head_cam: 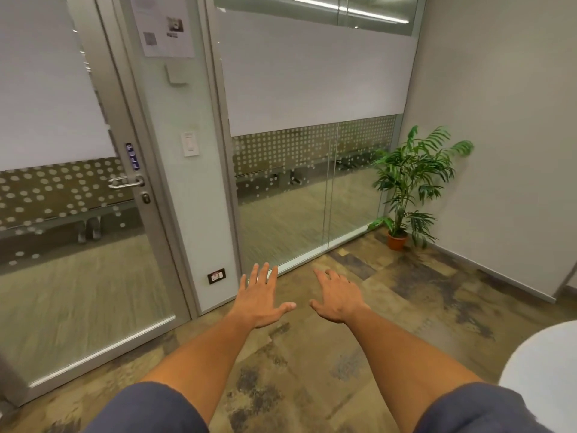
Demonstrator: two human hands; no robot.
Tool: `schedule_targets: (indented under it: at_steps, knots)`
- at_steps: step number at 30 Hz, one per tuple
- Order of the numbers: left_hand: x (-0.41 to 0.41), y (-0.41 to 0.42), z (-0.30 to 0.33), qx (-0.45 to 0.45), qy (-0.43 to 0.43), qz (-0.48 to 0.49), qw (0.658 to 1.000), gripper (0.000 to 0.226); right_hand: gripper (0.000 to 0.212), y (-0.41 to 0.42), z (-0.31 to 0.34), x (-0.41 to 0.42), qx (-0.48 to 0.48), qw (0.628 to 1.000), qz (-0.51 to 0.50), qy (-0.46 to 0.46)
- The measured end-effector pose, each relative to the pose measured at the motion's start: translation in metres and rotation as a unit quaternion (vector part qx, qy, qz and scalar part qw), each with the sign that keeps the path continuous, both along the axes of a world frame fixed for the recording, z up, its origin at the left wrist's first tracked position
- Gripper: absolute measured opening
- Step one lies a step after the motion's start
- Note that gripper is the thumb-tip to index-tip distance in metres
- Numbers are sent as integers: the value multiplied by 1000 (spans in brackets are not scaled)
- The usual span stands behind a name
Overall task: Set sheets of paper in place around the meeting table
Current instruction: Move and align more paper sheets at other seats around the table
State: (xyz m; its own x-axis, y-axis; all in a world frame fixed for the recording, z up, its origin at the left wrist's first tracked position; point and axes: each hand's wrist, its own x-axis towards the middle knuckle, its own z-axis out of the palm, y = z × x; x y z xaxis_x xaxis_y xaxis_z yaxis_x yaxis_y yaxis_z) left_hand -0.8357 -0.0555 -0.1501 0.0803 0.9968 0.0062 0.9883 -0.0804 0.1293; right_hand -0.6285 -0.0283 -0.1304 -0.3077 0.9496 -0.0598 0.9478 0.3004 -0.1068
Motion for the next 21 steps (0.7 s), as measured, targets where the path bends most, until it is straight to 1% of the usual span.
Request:
schedule_targets:
  at_steps: [4, 7, 11, 13, 15, 19, 21]
  knots:
    - [2, 91, -16, -5, -1, -23, 1000, 112, 82, 74, -15, 16, -7, 999, -46, 2]
    - [1, 163, -19, -1, 16, -59, 998, 115, 82, 132, -19, 26, 0, 996, -87, 5]
    - [9, 257, -11, 2, 21, -112, 993, 111, 94, 198, -14, 39, -2, 991, -137, 13]
    - [18, 303, -6, 5, 26, -136, 990, 109, 97, 230, -13, 47, 6, 988, -155, 24]
    - [30, 344, -4, 6, 27, -153, 988, 110, 99, 259, -13, 58, 18, 985, -168, 30]
    - [65, 412, -14, 4, 21, -173, 985, 114, 117, 318, -26, 86, 36, 980, -189, 45]
    - [88, 442, -20, -2, 22, -183, 983, 117, 121, 347, -35, 106, 45, 978, -195, 50]
